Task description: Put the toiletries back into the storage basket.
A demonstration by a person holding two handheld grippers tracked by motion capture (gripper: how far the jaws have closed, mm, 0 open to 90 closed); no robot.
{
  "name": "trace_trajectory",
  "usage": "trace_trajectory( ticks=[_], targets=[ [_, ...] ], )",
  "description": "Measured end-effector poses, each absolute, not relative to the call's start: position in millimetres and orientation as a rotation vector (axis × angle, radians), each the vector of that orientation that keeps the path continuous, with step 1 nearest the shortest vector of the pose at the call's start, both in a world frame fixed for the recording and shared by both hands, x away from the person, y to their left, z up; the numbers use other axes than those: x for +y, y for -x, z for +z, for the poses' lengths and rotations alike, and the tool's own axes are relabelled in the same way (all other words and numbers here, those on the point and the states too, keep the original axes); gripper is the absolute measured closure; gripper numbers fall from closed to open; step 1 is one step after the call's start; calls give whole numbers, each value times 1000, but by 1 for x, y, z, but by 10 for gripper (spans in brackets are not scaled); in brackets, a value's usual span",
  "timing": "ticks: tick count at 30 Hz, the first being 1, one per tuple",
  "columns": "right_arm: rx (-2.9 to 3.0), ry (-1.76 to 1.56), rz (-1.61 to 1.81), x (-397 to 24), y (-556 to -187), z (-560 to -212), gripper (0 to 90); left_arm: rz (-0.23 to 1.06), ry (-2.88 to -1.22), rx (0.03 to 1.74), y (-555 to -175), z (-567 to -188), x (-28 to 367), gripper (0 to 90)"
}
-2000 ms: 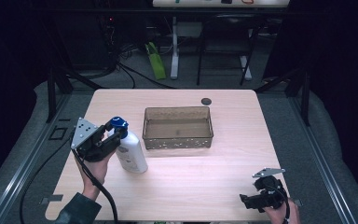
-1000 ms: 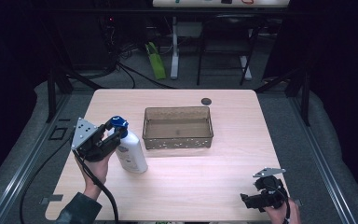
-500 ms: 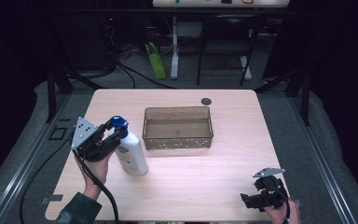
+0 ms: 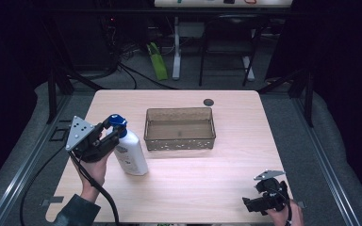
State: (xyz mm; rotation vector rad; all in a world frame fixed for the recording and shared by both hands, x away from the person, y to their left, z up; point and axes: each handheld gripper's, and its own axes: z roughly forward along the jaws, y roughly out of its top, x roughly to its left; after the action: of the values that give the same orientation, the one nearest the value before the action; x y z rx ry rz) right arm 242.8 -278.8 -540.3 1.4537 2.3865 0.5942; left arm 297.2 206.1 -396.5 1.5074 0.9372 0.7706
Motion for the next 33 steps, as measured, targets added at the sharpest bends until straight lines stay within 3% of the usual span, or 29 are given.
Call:
trace_trajectory(
  ticks=[33],
  targets=[
    [2372, -1410, 496, -275, -243, -541, 0, 771, -1493, 911, -299, -349, 196, 590]
  ],
)
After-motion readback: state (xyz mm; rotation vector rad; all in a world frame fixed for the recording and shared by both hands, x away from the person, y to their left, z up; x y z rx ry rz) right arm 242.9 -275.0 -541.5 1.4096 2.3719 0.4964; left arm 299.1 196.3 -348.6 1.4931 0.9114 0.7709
